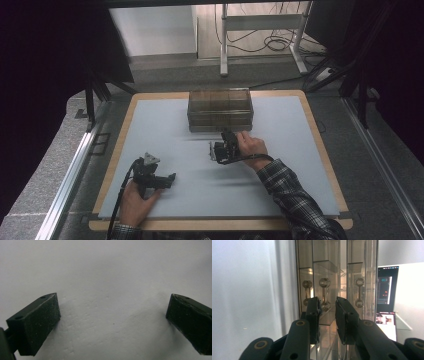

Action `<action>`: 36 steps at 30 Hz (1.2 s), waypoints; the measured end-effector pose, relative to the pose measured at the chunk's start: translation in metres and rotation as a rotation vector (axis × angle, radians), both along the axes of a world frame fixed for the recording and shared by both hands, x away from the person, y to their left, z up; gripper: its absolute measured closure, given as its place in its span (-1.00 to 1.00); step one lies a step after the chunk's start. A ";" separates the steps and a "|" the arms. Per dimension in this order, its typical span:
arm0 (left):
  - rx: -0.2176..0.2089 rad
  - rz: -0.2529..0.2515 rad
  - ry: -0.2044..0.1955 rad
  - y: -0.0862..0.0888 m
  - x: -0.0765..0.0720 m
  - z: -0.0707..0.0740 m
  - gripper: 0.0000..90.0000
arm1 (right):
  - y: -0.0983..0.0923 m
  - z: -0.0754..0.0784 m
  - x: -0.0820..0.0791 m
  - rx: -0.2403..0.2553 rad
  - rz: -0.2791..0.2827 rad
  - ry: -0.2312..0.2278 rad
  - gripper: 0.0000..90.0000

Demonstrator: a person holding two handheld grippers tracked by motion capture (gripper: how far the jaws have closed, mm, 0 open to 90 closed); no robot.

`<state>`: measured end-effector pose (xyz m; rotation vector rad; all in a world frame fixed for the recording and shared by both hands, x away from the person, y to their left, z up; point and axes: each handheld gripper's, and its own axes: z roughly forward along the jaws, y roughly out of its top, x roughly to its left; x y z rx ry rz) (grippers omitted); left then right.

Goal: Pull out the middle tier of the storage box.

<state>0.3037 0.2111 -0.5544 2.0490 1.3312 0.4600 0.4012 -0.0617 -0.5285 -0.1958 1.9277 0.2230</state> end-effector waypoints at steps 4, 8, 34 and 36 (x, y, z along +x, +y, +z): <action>0.000 0.000 0.000 0.000 0.000 0.000 -1.00 | -0.002 0.007 0.001 0.040 0.009 0.047 0.59; 0.000 0.000 0.000 0.000 0.000 0.000 -1.00 | -0.005 0.014 0.003 0.076 0.018 0.094 0.56; 0.003 -0.003 -0.001 0.000 0.000 0.000 -1.00 | -0.018 0.039 0.018 0.159 0.050 0.362 0.38; 0.003 -0.003 -0.001 0.000 0.000 0.000 -1.00 | -0.019 0.040 0.019 0.168 0.053 0.387 0.36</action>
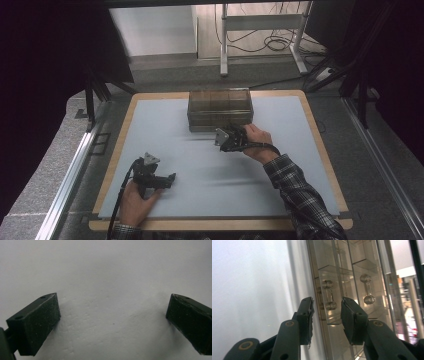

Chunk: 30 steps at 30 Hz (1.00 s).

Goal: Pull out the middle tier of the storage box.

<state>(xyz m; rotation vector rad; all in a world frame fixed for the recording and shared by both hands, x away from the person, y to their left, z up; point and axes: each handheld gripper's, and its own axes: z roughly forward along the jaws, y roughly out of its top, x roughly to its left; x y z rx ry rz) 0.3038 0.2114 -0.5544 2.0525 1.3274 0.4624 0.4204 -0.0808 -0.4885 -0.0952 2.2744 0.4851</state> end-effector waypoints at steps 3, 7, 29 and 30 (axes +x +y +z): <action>-0.005 0.004 0.002 0.000 0.000 0.000 -1.00 | -0.002 0.002 0.003 0.011 0.002 0.035 0.35; -0.006 0.005 0.003 0.000 0.000 0.000 -1.00 | -0.005 0.007 0.007 0.040 0.005 0.086 0.34; -0.006 0.005 0.003 0.000 0.000 0.000 -1.00 | -0.022 0.025 0.036 0.129 0.007 0.328 0.30; -0.006 0.005 0.003 0.000 0.000 0.000 -1.00 | -0.023 0.026 0.037 0.132 0.010 0.334 0.30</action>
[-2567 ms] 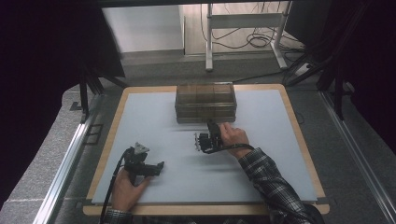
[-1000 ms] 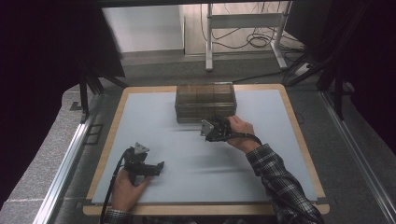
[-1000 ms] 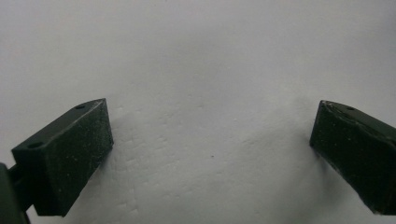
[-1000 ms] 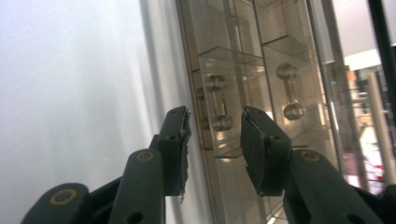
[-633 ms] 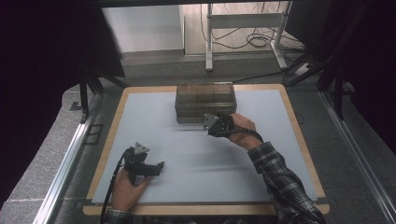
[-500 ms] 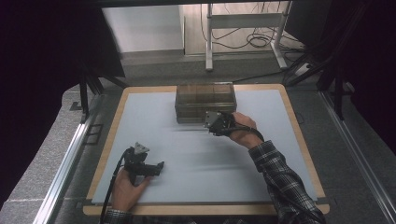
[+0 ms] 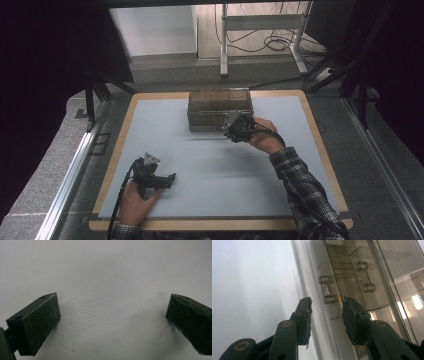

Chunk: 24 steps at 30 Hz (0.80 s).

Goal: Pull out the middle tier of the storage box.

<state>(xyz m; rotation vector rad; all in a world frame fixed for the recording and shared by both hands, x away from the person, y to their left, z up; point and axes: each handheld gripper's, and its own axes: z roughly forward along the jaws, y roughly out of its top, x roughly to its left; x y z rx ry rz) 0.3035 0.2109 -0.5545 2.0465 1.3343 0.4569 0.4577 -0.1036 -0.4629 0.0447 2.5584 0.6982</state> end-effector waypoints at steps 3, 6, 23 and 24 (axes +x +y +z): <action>0.000 0.000 0.000 0.000 0.000 0.000 -1.00 | -0.002 0.002 0.003 0.003 -0.001 0.015 0.30; 0.000 0.000 0.000 0.000 0.000 0.000 -1.00 | -0.005 0.004 0.006 0.005 0.003 0.027 0.30; 0.000 0.000 0.000 0.000 0.000 0.000 -1.00 | -0.022 0.007 0.027 -0.003 0.009 0.096 0.35; 0.000 0.000 0.000 0.000 0.000 0.000 -1.00 | -0.023 0.007 0.029 -0.004 0.010 0.099 0.38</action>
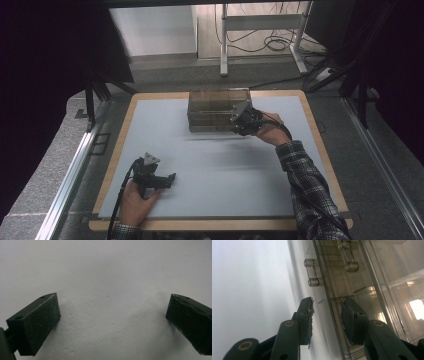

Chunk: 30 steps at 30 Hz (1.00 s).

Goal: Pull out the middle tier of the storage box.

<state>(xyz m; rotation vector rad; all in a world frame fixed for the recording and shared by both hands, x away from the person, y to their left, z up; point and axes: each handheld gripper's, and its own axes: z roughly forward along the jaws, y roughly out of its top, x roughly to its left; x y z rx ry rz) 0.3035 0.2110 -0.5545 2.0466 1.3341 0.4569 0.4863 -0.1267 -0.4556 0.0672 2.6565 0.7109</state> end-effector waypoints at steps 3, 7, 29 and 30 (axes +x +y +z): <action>0.000 0.000 0.000 0.000 0.000 0.000 -1.00 | -0.002 -0.001 0.004 -0.008 0.006 0.013 0.41; 0.000 0.000 0.000 0.000 0.000 0.000 -1.00 | -0.004 -0.003 0.010 -0.011 0.016 0.041 0.46; 0.000 0.000 0.000 0.000 0.000 0.000 -1.00 | -0.013 -0.011 0.034 -0.033 0.091 0.163 0.83; 0.000 0.000 0.000 0.000 0.000 0.000 -1.00 | -0.013 -0.011 0.035 -0.036 0.100 0.174 0.85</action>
